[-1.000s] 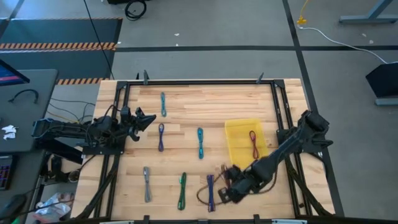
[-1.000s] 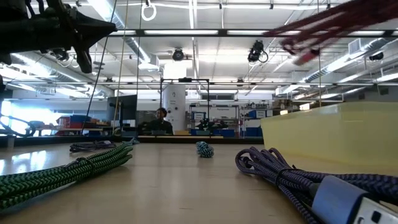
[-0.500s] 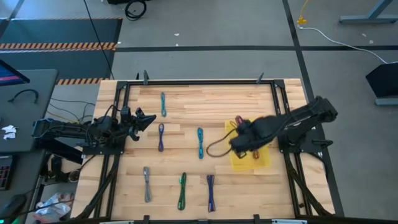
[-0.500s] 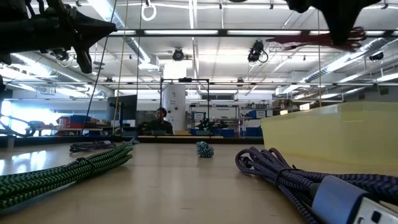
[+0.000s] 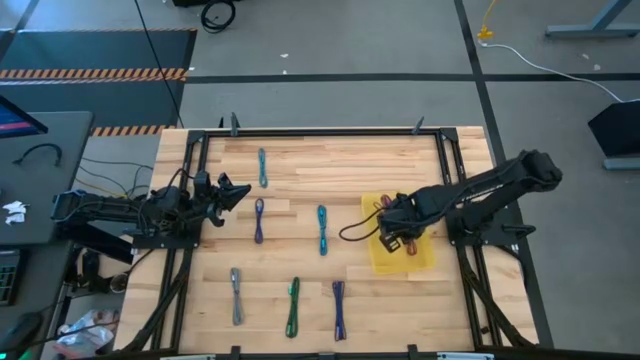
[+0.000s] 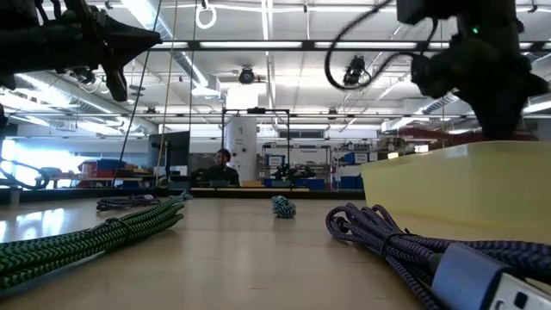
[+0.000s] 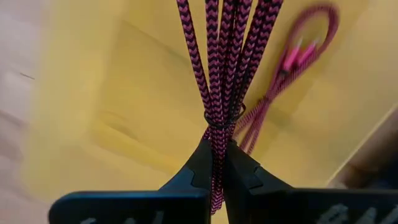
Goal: Pick and place USB-C Cables
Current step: Put the red charger cable into the yellow bin
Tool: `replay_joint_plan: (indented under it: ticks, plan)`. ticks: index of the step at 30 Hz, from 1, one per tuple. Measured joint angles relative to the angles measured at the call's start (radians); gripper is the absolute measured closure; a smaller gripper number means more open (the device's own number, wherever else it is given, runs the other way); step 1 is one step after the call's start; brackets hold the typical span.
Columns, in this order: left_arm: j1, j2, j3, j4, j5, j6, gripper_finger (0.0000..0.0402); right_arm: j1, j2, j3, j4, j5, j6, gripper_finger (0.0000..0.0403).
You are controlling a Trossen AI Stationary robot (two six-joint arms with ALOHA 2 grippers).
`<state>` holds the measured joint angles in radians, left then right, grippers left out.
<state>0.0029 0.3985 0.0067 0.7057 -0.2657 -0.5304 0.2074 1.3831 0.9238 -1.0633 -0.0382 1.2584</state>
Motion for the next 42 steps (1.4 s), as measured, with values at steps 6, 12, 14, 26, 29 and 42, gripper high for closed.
replay_joint_plan:
  ticks: [6,12,14,26,29,42]
  plan:
    - [0.000,0.000,0.000,0.000,-0.010,0.001,0.0381,0.001,-0.013,-0.105,0.069,-0.044,0.040,0.0387]
    - [0.001,0.000,0.000,0.000,-0.023,0.003,0.0381,0.001,-0.010,-0.157,0.155,-0.045,0.156,0.0387]
    - [0.001,0.000,0.000,-0.001,-0.029,0.003,0.0381,0.004,-0.010,-0.173,0.180,-0.045,0.186,0.0387]
    - [0.001,0.000,0.000,-0.001,-0.029,0.003,0.0381,0.035,-0.010,-0.242,0.217,-0.102,0.259,0.0387]
    - [0.001,0.000,0.000,-0.001,-0.029,0.002,0.0381,0.042,-0.009,-0.261,0.236,-0.116,0.266,0.0387]
    - [0.001,0.000,0.000,-0.001,-0.029,0.000,0.0381,0.041,-0.009,-0.263,0.251,-0.119,0.260,0.0370]
